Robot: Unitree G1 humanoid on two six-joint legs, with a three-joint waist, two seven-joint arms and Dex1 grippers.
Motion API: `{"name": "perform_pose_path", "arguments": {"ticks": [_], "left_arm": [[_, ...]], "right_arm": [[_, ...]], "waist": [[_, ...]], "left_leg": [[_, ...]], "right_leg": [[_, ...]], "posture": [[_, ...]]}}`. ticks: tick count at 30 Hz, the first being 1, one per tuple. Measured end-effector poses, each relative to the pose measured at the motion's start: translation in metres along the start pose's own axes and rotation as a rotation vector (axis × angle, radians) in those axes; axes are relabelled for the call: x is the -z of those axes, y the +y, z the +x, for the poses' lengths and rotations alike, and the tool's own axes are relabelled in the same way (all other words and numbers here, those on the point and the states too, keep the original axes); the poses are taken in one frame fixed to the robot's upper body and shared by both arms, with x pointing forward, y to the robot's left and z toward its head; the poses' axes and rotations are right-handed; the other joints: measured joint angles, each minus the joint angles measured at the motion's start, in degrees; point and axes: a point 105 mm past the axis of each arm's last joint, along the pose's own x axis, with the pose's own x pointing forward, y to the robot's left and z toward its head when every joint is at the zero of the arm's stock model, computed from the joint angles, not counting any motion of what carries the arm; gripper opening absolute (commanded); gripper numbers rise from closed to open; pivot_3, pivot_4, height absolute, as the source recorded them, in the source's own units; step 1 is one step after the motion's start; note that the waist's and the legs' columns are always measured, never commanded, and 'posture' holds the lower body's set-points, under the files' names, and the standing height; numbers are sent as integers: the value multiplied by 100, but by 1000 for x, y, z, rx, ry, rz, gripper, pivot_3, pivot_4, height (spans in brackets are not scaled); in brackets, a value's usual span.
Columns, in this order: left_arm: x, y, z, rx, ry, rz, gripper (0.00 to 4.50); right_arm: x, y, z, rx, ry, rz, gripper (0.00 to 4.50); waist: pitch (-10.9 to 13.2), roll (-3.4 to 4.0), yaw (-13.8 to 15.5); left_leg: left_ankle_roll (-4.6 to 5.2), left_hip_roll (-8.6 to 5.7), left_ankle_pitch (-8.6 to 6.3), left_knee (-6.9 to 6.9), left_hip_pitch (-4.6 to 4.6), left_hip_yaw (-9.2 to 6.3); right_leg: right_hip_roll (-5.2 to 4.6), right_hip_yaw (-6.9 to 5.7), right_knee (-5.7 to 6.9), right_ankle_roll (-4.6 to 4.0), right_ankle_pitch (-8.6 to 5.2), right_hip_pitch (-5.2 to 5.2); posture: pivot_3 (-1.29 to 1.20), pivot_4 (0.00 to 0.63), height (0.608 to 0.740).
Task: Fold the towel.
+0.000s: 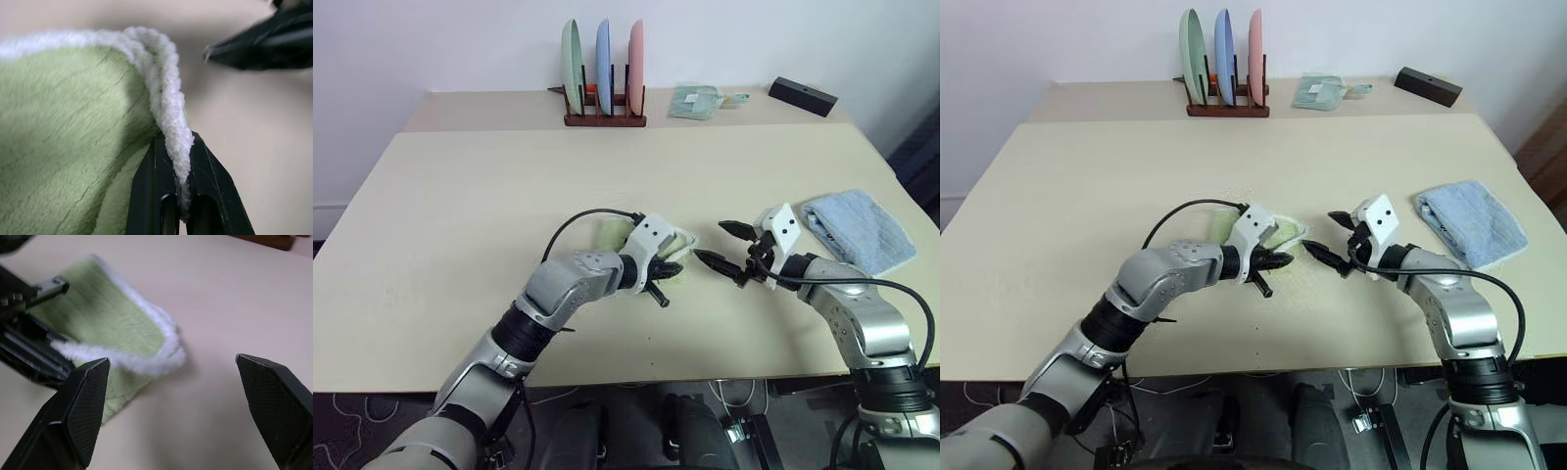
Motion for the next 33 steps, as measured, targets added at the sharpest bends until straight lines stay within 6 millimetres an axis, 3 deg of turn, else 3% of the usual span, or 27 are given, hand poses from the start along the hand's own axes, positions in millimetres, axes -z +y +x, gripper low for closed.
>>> {"name": "perform_pose_path", "arguments": {"ticks": [1,6,10,11,13,16,17,19,20,23,27,29,33], "left_arm": [[0,0,0,0,-2,0,896],[-11,-3,-6,39,-102,-95,3293],[-45,3,-34,66,-295,-159,3293],[-51,8,-43,49,-333,-159,2637],[-57,23,-60,-26,-380,-144,1853],[-50,53,-84,-181,-405,-119,298],[-45,63,-92,-239,-394,-93,0],[-34,78,-104,-326,-351,-36,0],[-29,80,-107,-335,-339,-20,0],[-16,69,-100,-265,-319,19,0],[-17,51,-86,-166,-341,27,0],[-9,55,-80,-183,-312,29,0],[34,60,-64,-194,-190,-9,0]], "right_arm": [[0,0,0,2,-1,-1,4213],[-1,-1,1,13,-6,-17,4213],[-2,-3,2,19,-9,-26,4213],[-4,-4,2,19,-12,-27,3959],[-7,-6,3,22,-20,-34,3325],[-15,-12,6,37,-36,-55,1844],[-19,-14,8,39,-47,-62,1319],[-28,-13,11,28,-74,-70,246],[-31,-10,13,14,-84,-68,40],[-40,15,28,-79,-106,-86,40],[-34,41,44,-159,-90,-82,40],[-23,42,56,-136,-42,-73,40],[21,55,64,-149,79,-7,40]], "waist": [[0,0,1],[0,0,3],[0,0,1],[0,0,1],[0,0,-3],[1,1,-5],[1,1,-4],[1,1,-3],[1,1,5],[1,1,21],[1,0,7],[-1,1,-5],[-1,1,-3]], "left_leg": [[0,0,0,1,0,0],[0,1,0,4,-2,-3],[-2,1,1,4,-2,-4],[-2,1,1,4,-1,-4],[-4,1,1,3,0,-5],[-11,0,5,3,-1,-3],[-15,0,8,2,-1,-3],[-15,-1,8,2,-1,-3],[-15,-1,8,2,-1,-3],[-32,-5,17,4,-5,-3],[-32,-11,17,6,-6,-3],[-31,-10,17,4,1,-2],[-32,-6,17,-4,-3,-3]], "right_leg": [[0,1,0,0,0,0],[-3,2,-1,0,0,0],[-4,2,0,-1,0,0],[-4,2,0,-1,0,0],[-3,1,1,-1,0,0],[-3,1,2,-1,0,-1],[-2,1,2,-1,0,-1],[-2,1,1,-1,0,-1],[-2,0,1,-1,0,-1],[-8,0,-3,-2,0,1],[-16,0,-3,-3,0,1],[-14,0,1,-3,0,3],[-6,-2,4,-1,0,-5]], "posture": [[0,150,737],[0,150,737],[0,150,737],[0,150,737],[0,150,737],[0,150,737],[0,150,737],[0,150,737],[0,150,737],[0,150,737],[0,150,737],[0,150,737],[0,150,737]]}}
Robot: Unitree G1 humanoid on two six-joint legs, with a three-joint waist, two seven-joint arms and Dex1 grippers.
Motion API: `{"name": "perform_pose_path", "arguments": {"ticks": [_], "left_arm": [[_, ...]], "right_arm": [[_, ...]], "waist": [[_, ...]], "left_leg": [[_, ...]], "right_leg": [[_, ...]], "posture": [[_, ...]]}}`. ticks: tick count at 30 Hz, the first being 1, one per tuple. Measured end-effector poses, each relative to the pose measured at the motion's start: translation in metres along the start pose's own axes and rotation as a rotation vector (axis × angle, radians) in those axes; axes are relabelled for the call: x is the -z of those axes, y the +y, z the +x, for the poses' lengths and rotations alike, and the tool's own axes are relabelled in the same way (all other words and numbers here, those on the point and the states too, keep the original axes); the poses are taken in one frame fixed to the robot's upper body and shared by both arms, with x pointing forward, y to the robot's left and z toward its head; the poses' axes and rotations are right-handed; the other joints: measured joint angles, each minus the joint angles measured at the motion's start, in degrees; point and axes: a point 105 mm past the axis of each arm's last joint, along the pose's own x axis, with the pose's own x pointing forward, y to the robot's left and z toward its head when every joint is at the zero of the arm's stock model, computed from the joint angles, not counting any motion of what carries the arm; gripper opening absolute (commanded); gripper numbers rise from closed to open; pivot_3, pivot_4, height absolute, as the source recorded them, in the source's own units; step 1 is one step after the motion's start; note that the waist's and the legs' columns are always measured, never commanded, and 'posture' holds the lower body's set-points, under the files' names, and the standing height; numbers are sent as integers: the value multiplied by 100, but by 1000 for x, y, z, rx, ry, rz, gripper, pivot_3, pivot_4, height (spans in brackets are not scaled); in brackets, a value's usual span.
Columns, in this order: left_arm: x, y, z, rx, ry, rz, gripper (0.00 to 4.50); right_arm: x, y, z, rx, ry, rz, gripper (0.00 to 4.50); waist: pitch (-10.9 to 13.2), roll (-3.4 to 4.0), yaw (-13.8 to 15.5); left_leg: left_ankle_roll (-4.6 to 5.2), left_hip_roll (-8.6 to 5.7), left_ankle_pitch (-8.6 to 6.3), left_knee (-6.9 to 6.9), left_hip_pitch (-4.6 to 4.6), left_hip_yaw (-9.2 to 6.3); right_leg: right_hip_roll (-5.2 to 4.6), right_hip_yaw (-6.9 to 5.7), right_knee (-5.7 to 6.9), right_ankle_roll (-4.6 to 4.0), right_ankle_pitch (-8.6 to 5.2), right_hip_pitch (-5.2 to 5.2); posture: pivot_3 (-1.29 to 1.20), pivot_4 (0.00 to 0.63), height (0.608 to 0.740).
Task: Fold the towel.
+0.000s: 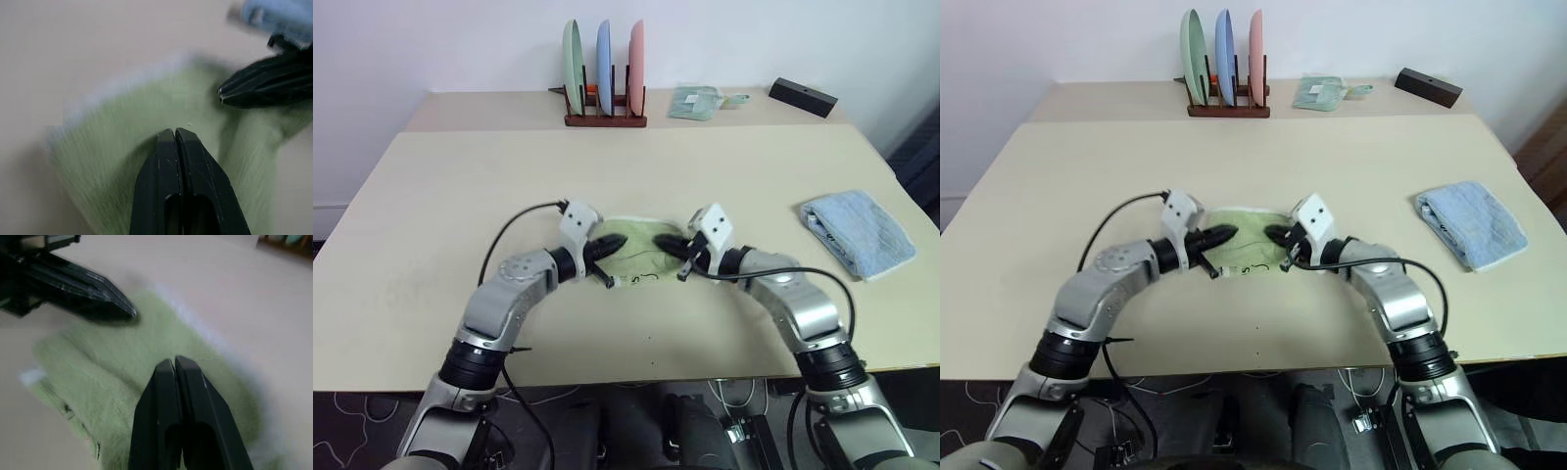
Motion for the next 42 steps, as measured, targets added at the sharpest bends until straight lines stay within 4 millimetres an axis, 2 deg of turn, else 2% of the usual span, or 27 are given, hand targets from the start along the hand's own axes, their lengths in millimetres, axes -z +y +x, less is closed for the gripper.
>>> {"name": "perform_pose_path", "arguments": {"ticks": [1,6,9,11,12,14,17,19,21,22,27,30,34,37,38,42], "left_arm": [[6,1,-1,-4,6,-4,0],[11,-2,1,3,-12,82,0],[9,-3,2,-1,-42,59,0],[5,-2,0,-5,-72,22,0],[1,-1,-2,-8,-96,-10,249],[-11,4,-8,-24,-157,-93,894],[-32,23,-30,-86,-251,-204,2333],[-39,36,-46,-124,-282,-284,3330],[-36,44,-58,-139,-259,-349,4282],[-33,45,-61,-139,-231,-377,4436],[1,42,-51,-129,-59,-609,4436],[-1,35,-35,-77,-60,-709,4436],[-5,21,-18,-13,-25,-710,4436],[-5,2,-3,55,10,-716,3641],[-3,-4,3,69,27,-715,3251],[4,-15,14,84,61,-750,1173]], "right_arm": [[7,2,0,-3,14,5,40],[9,-1,0,12,18,-35,40],[9,-2,0,17,15,-50,40],[7,-3,-1,12,5,-50,558],[5,-4,-3,11,-8,-34,857],[-4,-8,-10,10,-39,-15,1818],[-24,-18,-28,16,-95,-20,3328],[-37,-22,-42,12,-119,-34,4372],[-45,-22,-50,-4,-118,-65,4500],[-46,-22,-54,-8,-113,-80,4500],[-38,-23,-65,-19,-61,-109,4500],[-35,-24,-65,-16,-60,-121,4500],[-25,-21,-68,-16,-47,-110,4500],[-11,-18,-72,-9,-19,-94,4500],[-5,-17,-73,-4,-5,-86,4500],[3,-18,-77,19,14,-73,4500]], "waist": [[0,0,1],[-4,-1,2],[-5,-1,5],[-4,-1,3],[-4,-1,5],[-3,-1,4],[-2,-1,-2],[-2,-1,-2],[-2,-1,-4],[-2,-1,-4],[-1,-5,17],[1,-7,21],[0,-8,17],[-1,-9,39],[-1,-9,44],[-1,-9,4]], "left_leg": [[0,0,0,0,-1,1],[32,1,-18,8,11,-1],[31,1,-18,8,10,-3],[31,1,-18,8,8,-3],[31,1,-18,8,6,-3],[31,1,-18,9,3,-4],[31,3,-18,8,3,-5],[31,3,-18,8,3,-6],[31,3,-18,7,3,-6],[31,3,-18,8,4,-6],[33,-4,-19,13,4,-9],[32,-4,-18,13,4,-9],[2,-5,-1,12,4,-6],[-1,-6,1,13,5,-6],[-1,-8,0,13,5,-6],[3,-5,-2,11,6,-6]], "right_leg": [[0,0,-1,0,0,0],[-3,1,-2,-3,-1,15],[-5,1,-1,-2,0,14],[-5,1,-1,-1,0,12],[-5,0,0,-1,0,11],[-7,0,0,0,1,8],[-8,-1,2,1,1,5],[-7,-2,3,1,1,5],[-6,-2,3,1,1,5],[-4,-2,3,1,1,6],[-5,-4,0,1,1,15],[-5,-4,2,2,1,15],[-5,-3,0,2,1,15],[-7,-3,-2,2,1,18],[-9,-3,-2,1,1,18],[-7,-2,-1,1,1,15]], "posture": [[0,150,737],[0,150,737],[0,150,737],[0,150,737],[0,150,737],[0,150,737],[0,150,737],[0,150,737],[0,150,737],[0,150,737],[0,150,737],[0,150,737],[0,150,737],[0,150,737],[0,150,737],[0,150,737]]}}
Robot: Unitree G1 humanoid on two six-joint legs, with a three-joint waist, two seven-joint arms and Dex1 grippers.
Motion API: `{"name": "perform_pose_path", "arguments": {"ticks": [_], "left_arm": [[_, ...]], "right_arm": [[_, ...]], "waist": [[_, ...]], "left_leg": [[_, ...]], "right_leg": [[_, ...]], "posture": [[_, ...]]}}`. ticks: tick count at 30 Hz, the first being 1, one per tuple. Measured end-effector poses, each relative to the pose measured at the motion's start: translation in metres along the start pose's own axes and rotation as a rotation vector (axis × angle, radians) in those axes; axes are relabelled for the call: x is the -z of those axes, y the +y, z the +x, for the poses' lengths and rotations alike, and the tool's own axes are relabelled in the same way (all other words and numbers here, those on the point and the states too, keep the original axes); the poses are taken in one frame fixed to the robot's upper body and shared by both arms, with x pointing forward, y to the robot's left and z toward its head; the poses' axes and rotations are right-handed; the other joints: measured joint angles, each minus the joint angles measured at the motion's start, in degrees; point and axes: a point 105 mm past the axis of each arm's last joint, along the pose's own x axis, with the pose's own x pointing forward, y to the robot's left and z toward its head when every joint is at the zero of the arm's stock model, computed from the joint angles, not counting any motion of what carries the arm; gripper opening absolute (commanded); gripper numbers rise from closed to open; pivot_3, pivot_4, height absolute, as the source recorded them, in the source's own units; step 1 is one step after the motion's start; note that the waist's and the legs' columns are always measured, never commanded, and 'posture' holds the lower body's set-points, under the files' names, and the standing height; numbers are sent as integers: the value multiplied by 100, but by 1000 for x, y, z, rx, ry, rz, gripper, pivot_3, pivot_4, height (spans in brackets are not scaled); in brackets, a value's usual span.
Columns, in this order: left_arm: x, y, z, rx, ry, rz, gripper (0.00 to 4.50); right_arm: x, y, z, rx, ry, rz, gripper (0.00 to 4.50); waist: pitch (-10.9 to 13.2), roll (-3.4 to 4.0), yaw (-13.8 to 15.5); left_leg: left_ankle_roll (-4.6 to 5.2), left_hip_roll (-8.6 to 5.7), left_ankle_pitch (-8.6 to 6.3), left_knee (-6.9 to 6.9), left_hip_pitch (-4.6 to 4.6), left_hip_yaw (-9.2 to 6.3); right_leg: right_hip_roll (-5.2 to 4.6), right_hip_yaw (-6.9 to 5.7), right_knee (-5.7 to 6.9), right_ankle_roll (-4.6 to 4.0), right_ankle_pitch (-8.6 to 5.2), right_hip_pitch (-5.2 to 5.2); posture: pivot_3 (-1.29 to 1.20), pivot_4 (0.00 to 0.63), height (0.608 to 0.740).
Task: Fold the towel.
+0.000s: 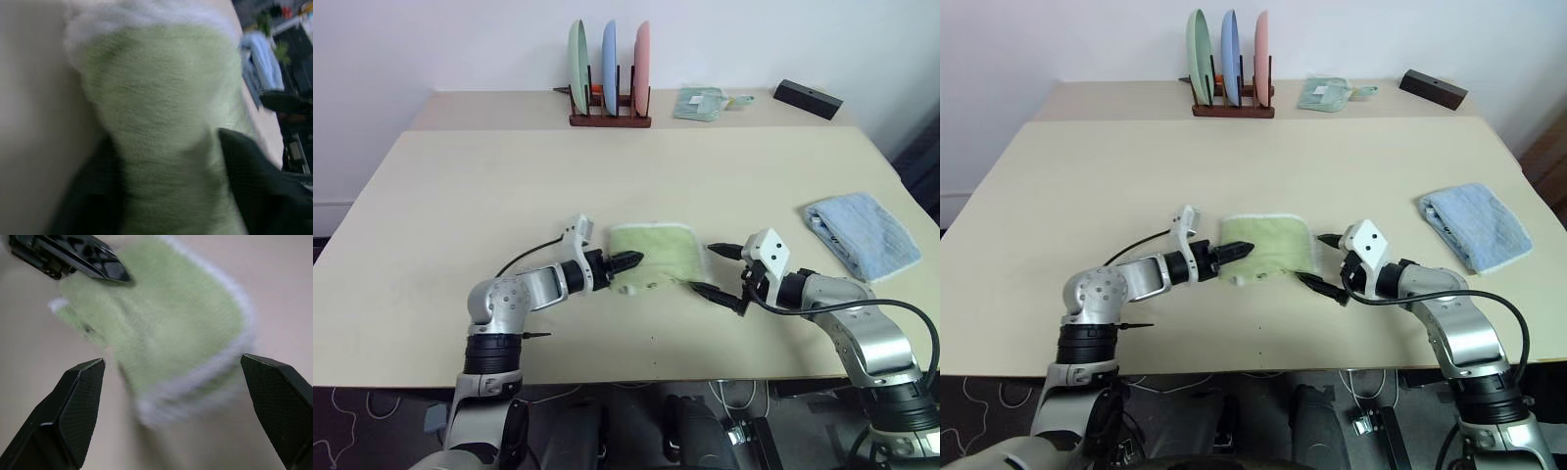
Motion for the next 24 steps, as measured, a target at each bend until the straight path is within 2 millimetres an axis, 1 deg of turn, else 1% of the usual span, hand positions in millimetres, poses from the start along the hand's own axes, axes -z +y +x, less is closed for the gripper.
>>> {"name": "perform_pose_path", "arguments": {"ticks": [2,7,9,11,12,13,14,15,17,19,20,22,23,24], "left_arm": [[0,0,1,1,-4,-9,93],[-6,3,-4,-5,-59,-25,93],[-18,9,-11,-34,-141,-41,93],[-40,20,-27,-87,-281,-54,93],[-56,30,-43,-132,-389,-69,93],[-67,37,-57,-168,-463,-75,93],[-80,48,-78,-227,-570,-86,93],[-90,59,-101,-282,-661,-97,93],[-99,79,-143,-388,-800,-129,93],[-97,100,-187,-498,-930,-200,93],[-93,110,-205,-543,-984,-248,93],[-81,125,-233,-620,-1062,-328,93],[-73,132,-244,-649,-1085,-372,93],[-65,137,-251,-670,-1094,-407,93]], "right_arm": [[0,-2,-3,15,-1,-4,4500],[-2,-8,-7,39,-18,-19,4500],[0,-10,-8,46,-17,-19,4500],[0,-12,-7,52,-20,-25,4500],[-1,-13,-7,56,-22,-29,4500],[-2,-14,-7,59,-25,-31,4500],[-5,-16,-7,61,-31,-39,4500],[-7,-17,-6,63,-35,-45,4500],[-11,-18,-5,63,-43,-54,4500],[-12,-17,-4,58,-44,-57,4500],[-13,-17,-3,53,-46,-60,4500],[-17,-17,0,44,-54,-69,4500],[-20,-17,3,38,-60,-74,4500],[-21,-17,5,31,-62,-77,4500]], "waist": [[0,0,0],[0,0,3],[0,0,7],[0,0,2],[0,0,-15],[0,0,-19],[0,0,-23],[0,0,-20],[0,0,-11],[0,0,1],[0,0,8],[0,-5,29],[-2,-8,29],[-3,-11,32]], "left_leg": [[22,3,-13,-1,0,-2],[20,4,-12,0,0,-2],[20,4,-12,0,0,-2],[14,5,-8,-1,0,-2],[-4,8,1,-2,0,-1],[-9,9,4,-4,0,-1],[-11,11,4,-6,0,-1],[-12,12,5,-7,0,-1],[-13,12,5,-8,0,-1],[-13,8,5,-7,-2,-1],[-13,5,5,-5,-2,-1],[-12,0,4,-1,-2,-2],[-11,-2,4,0,-2,-2],[-11,-4,4,1,-2,-3]], "right_leg": [[3,0,2,0,0,-2],[3,0,1,0,0,-2],[3,0,0,-1,0,-2],[2,1,0,-1,0,-3],[2,2,1,-1,0,-7],[3,2,1,-1,0,-8],[4,2,2,-1,1,-12],[4,1,2,-1,0,-12],[4,1,1,-1,0,-12],[0,1,-1,-1,1,-10],[-6,1,0,-1,1,-9],[-11,-1,-1,-2,0,-5],[-13,-1,-2,-3,0,-2],[-15,-1,-2,-3,0,-2]], "posture": [[0,150,737],[0,150,737],[0,150,737],[0,150,737],[0,150,737],[0,150,737],[0,150,737],[0,150,737],[0,150,737],[0,150,737],[0,150,737],[0,150,737],[0,150,737],[0,150,737]]}}
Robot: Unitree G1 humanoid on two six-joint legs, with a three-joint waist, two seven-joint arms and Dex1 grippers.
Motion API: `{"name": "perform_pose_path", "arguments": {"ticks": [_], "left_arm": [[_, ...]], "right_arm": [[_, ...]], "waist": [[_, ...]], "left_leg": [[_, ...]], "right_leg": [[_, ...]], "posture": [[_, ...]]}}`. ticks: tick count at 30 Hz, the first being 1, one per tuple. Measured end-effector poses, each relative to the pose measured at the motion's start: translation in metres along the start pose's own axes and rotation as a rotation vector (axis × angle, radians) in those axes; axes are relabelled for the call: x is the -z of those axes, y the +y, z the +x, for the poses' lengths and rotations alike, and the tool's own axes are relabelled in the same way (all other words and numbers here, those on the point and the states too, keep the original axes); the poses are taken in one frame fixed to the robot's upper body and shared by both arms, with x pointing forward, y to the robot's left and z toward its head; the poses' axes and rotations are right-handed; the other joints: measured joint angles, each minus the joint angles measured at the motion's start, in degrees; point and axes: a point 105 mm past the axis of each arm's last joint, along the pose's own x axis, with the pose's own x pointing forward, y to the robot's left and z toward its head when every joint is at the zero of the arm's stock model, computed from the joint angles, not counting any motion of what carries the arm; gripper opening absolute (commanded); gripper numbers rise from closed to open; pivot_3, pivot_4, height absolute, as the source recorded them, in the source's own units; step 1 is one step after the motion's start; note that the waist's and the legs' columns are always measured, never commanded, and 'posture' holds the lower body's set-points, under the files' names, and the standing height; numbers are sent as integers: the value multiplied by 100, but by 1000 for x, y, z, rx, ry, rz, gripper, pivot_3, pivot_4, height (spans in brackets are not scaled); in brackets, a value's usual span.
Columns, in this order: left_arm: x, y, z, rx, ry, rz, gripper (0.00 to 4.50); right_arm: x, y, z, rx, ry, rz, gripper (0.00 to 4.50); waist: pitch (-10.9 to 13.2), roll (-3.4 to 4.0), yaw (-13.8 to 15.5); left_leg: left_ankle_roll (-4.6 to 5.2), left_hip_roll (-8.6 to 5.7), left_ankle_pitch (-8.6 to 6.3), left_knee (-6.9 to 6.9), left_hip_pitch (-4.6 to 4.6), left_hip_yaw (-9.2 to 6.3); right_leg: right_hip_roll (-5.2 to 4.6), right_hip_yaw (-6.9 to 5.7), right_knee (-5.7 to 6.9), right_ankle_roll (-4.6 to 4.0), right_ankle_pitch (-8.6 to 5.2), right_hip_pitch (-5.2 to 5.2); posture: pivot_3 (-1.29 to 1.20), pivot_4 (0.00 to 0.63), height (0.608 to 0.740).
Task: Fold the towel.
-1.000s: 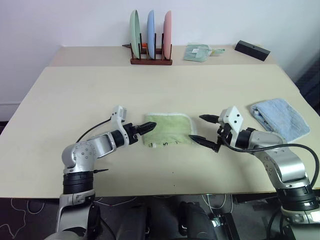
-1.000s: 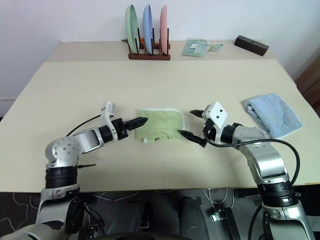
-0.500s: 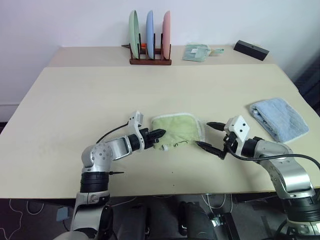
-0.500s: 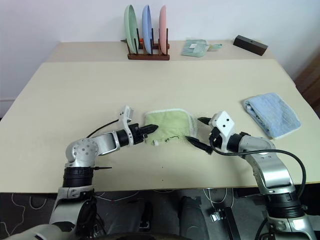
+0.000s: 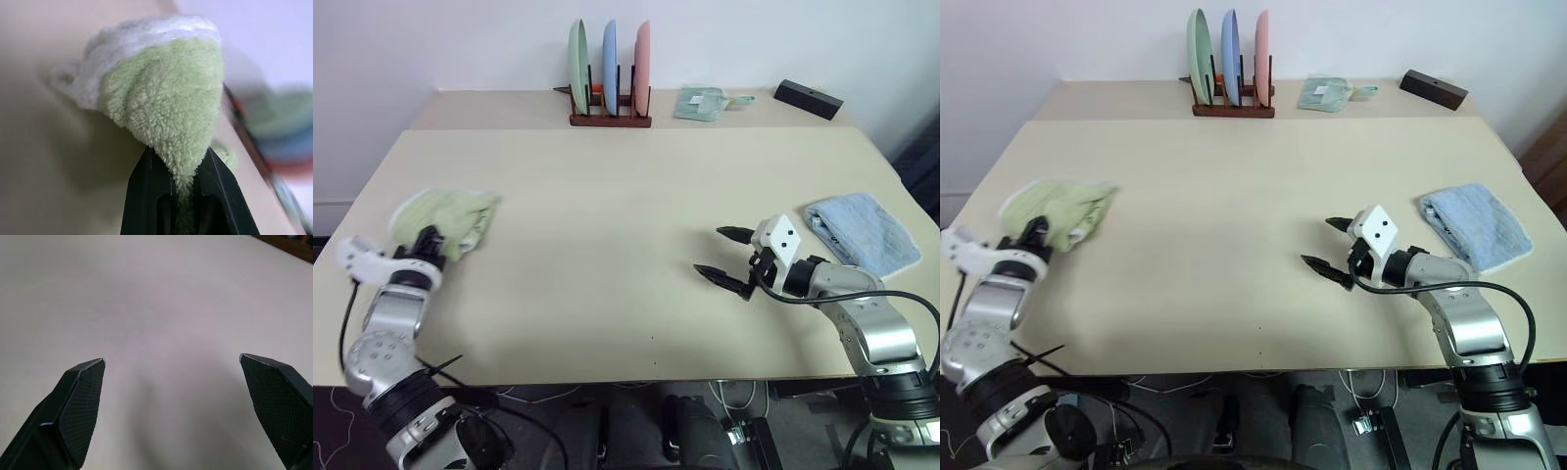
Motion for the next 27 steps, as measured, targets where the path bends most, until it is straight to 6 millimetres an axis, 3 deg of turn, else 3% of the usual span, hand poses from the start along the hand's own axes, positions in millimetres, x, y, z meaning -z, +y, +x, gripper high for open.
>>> {"name": "perform_pose_path", "arguments": {"ticks": [3,4,6,13,16,21,24,27], "left_arm": [[4,20,-10,-58,29,-39,93],[7,21,-11,-58,48,-45,418],[11,20,-14,-53,72,-60,1106],[12,4,-23,19,109,-102,4469],[20,-1,-39,45,194,-68,4469],[62,-20,-70,108,423,60,4469],[94,-41,-85,210,594,269,4469],[123,-73,-82,379,663,474,4469]], "right_arm": [[-1,0,5,-16,1,-2,4500],[-1,-1,6,-18,2,-2,4500],[-1,-2,7,-22,3,-1,4500],[0,1,9,-40,8,-1,4500],[1,1,10,-38,12,-4,4500],[1,0,10,-35,14,-10,4500],[2,-1,9,-30,16,-15,4500],[2,-2,9,-24,15,-15,4500]], "waist": [[0,-8,6],[0,-8,6],[0,-8,-6],[-1,-8,-35],[-2,-7,-46],[-3,-5,-12],[-4,-2,-8],[-3,-1,-14]], "left_leg": [[-1,0,0,0,0,-2],[-1,0,0,0,0,-2],[-2,0,0,-1,0,-2],[-4,2,-1,-3,2,-1],[-5,3,-2,-5,2,0],[-6,-3,-3,-4,3,-2],[-5,-6,-4,-5,2,-4],[-3,-9,-2,-5,1,-4]], "right_leg": [[-1,0,1,0,0,0],[0,0,1,0,0,0],[0,0,1,-1,0,0],[-1,2,1,-1,0,-3],[-10,7,0,-1,0,-5],[-30,5,1,-22,-10,-2],[-29,1,1,-25,-11,-1],[-4,0,-2,-26,-12,-1]], "posture": [[0,150,737],[0,150,737],[0,150,737],[0,150,737],[0,150,737],[0,150,737],[0,150,737],[0,150,737]]}}
